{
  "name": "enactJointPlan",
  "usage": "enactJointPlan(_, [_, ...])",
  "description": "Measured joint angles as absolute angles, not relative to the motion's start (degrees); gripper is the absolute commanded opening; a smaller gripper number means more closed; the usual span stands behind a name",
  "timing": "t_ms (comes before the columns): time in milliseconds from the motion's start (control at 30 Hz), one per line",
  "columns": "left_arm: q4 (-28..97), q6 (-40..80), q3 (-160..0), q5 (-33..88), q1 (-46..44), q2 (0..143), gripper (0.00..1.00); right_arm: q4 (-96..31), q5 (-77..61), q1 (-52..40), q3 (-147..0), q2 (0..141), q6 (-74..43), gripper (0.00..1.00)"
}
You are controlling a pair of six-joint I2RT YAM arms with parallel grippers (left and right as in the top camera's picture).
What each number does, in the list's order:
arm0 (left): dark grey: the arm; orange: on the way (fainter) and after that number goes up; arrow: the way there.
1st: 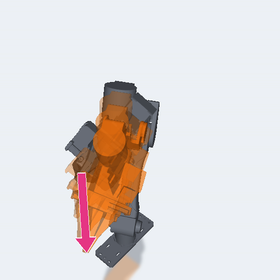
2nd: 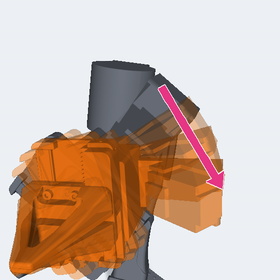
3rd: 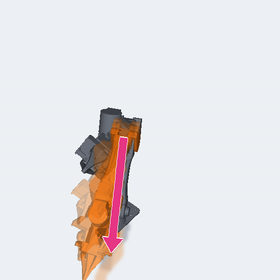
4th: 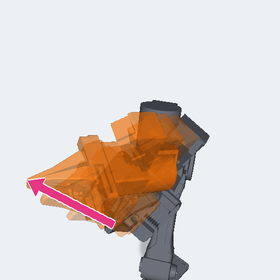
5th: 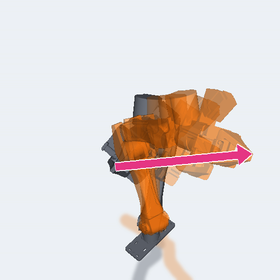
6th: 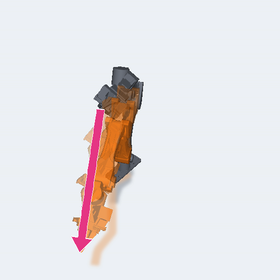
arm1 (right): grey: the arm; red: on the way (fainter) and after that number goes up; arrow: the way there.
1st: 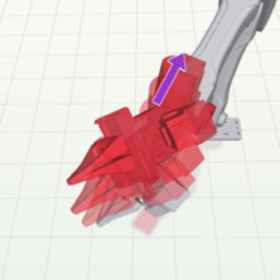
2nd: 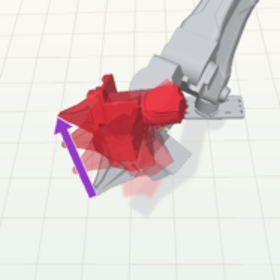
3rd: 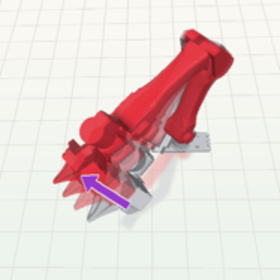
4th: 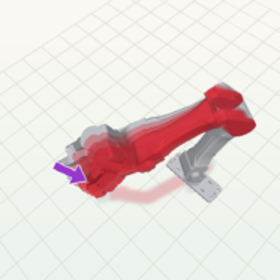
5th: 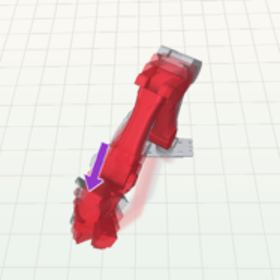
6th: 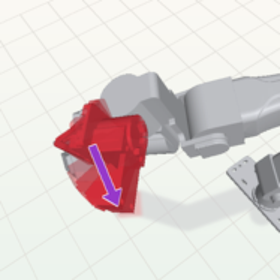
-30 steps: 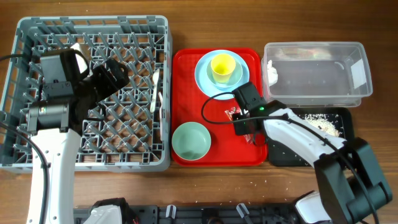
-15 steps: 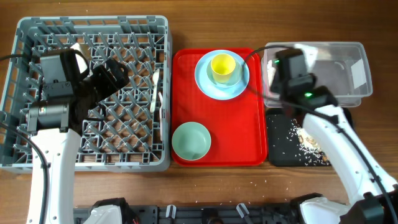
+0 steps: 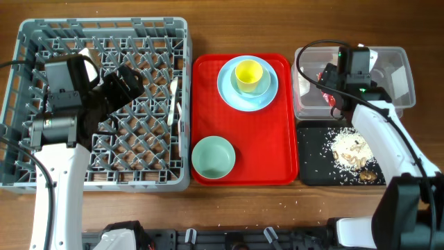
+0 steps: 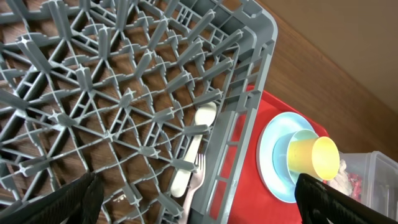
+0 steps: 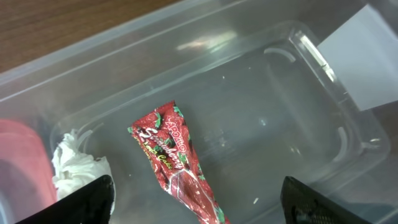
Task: Sort waste into correct bins and load items into the dishwasher rack
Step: 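Carry the wrapper over the clear bin and release it inside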
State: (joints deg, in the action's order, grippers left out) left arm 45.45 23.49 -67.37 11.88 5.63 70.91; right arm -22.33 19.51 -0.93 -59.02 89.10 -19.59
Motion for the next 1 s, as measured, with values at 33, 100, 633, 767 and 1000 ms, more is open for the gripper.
enactJointPlan(33, [45.4, 23.5, -67.4, 11.9, 5.6, 70.9, 1.0, -22.9, 19.4, -0.9, -59.0, 87.7, -19.0, 1.0])
enactJointPlan(100, [45.4, 23.5, -67.4, 11.9, 5.6, 70.9, 1.0, -23.6, 18.4, -1.0, -59.0, 83.4, -18.1, 1.0])
enactJointPlan(633, [45.4, 23.5, -67.4, 11.9, 5.6, 70.9, 1.0, -24.7, -0.3, -1.0, -59.0, 60.6, -17.7, 1.0])
enactJointPlan(767, [45.4, 23.5, -67.4, 11.9, 5.6, 70.9, 1.0, -24.7, -0.4, -1.0, -59.0, 64.2, -17.7, 1.0])
enactJointPlan(1000, [45.4, 23.5, -67.4, 11.9, 5.6, 70.9, 1.0, -24.8, -0.4, -1.0, -59.0, 73.8, -17.7, 1.0])
